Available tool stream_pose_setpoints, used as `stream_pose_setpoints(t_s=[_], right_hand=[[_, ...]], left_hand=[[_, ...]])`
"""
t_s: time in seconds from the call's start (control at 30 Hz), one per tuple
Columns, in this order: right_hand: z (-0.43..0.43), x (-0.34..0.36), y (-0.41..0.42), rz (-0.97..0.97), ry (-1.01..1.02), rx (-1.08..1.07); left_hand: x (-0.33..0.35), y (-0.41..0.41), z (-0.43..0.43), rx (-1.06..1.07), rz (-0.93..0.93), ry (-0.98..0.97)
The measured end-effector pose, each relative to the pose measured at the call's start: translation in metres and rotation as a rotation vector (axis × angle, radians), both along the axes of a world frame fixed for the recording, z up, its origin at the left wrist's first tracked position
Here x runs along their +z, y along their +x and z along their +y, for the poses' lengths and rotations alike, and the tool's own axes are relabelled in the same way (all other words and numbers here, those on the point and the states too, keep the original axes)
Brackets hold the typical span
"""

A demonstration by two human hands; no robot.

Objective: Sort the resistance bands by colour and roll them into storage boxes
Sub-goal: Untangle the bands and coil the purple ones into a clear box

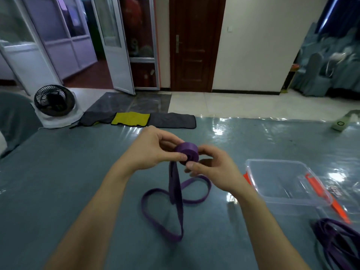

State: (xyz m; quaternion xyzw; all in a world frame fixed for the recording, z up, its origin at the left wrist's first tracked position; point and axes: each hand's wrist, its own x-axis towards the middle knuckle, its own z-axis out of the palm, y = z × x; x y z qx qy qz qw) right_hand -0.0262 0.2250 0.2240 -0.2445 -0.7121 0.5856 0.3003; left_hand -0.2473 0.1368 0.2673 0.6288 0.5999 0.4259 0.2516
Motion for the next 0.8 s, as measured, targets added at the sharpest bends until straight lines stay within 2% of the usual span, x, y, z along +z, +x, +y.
stream_pose_setpoints(t_s=[0.07, 0.17, 0.27, 0.33, 0.4, 0.53, 0.6, 0.7, 0.8], right_hand=[[0.005, 0.008, 0.002, -0.209, 0.248, -0.060], [0.010, 0.020, -0.004, -0.329, 0.421, -0.101], [0.017, 0.026, -0.009, -0.470, 0.538, -0.083], [0.021, 0.024, -0.011, -0.446, 0.564, -0.088], [0.026, 0.018, -0.011, -0.314, 0.479, -0.114], [0.034, 0.004, -0.012, 0.017, 0.198, -0.115], [0.036, -0.003, -0.017, 0.155, 0.060, -0.122], [0.038, -0.015, -0.023, 0.306, -0.145, -0.129], [0.032, -0.031, -0.032, 0.395, -0.296, -0.050]], left_hand=[[0.006, -0.003, 0.006, -0.028, 0.224, -0.055], [0.019, 0.001, 0.019, -0.070, 0.460, -0.133], [0.026, 0.004, 0.032, -0.111, 0.549, -0.164], [0.025, 0.002, 0.038, -0.122, 0.572, -0.134], [0.020, -0.007, 0.040, -0.116, 0.447, -0.095], [-0.006, -0.020, 0.035, -0.068, -0.072, -0.011], [-0.023, -0.016, 0.032, -0.025, -0.264, 0.051], [-0.041, -0.007, 0.031, 0.055, -0.371, 0.083], [-0.050, -0.002, 0.032, 0.084, -0.436, 0.092]])
